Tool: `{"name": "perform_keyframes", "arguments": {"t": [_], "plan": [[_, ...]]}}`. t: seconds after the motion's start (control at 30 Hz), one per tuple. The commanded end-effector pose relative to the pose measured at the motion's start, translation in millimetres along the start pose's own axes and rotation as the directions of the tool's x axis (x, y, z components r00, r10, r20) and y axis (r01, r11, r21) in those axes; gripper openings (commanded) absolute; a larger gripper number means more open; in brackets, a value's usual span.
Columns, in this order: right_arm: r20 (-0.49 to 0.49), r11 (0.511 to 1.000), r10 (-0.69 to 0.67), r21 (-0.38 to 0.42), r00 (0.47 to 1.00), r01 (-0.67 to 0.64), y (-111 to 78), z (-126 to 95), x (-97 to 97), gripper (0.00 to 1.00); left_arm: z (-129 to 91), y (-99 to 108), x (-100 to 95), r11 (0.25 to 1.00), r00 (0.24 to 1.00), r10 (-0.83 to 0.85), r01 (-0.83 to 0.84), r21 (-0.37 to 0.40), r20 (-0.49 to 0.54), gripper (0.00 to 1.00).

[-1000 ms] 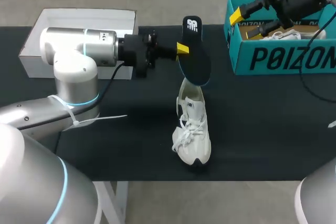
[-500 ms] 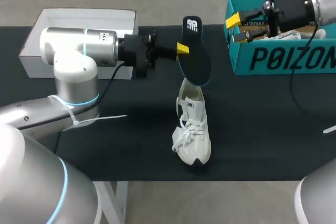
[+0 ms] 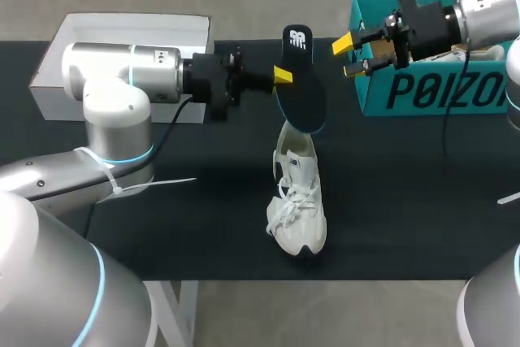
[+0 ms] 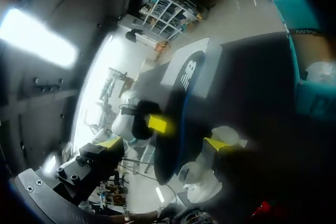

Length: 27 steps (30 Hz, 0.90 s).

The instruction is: Take the shoe out of the shoebox, open the shoe tongue, remove and reinsert the insole, then place the shoe into the shoebox

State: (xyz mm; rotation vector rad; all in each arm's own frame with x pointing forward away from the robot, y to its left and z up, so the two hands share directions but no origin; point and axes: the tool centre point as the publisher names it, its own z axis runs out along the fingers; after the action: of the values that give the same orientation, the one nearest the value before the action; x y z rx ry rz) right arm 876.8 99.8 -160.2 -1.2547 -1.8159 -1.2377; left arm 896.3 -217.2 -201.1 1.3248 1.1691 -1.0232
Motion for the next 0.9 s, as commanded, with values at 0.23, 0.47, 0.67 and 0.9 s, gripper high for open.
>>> {"name": "perform_keyframes", "arguments": {"t": [0.23, 0.47, 0.67, 0.9], "plan": [[-0.045, 1.000, 0.008, 0.023, 0.999, -0.007, 2.8, 40, -7.4, 1.00, 2, 0, 1.3, 1.000, 1.000, 0.003, -0.003, -0.004, 0.002, 0.00], [-0.059, 0.999, 0.002, 0.033, 0.998, 0.000, 5.3, 48, -5.1, 1.00, 2, 0, 1.3, 1.000, 1.000, 0.003, -0.003, -0.004, 0.002, 0.00], [-0.063, 0.999, 0.007, 0.033, 0.998, -0.005, 7.9, 49, -6.7, 0.95, 2, 0, 1.3, 1.000, 1.000, 0.003, -0.003, -0.004, 0.002, 0.00], [-0.067, 0.999, 0.009, 0.045, 0.998, -0.006, 6.5, 54, -6.4, 0.51, 2, 0, 1.3, 1.000, 1.000, 0.003, -0.003, -0.004, 0.002, 0.00]]}}
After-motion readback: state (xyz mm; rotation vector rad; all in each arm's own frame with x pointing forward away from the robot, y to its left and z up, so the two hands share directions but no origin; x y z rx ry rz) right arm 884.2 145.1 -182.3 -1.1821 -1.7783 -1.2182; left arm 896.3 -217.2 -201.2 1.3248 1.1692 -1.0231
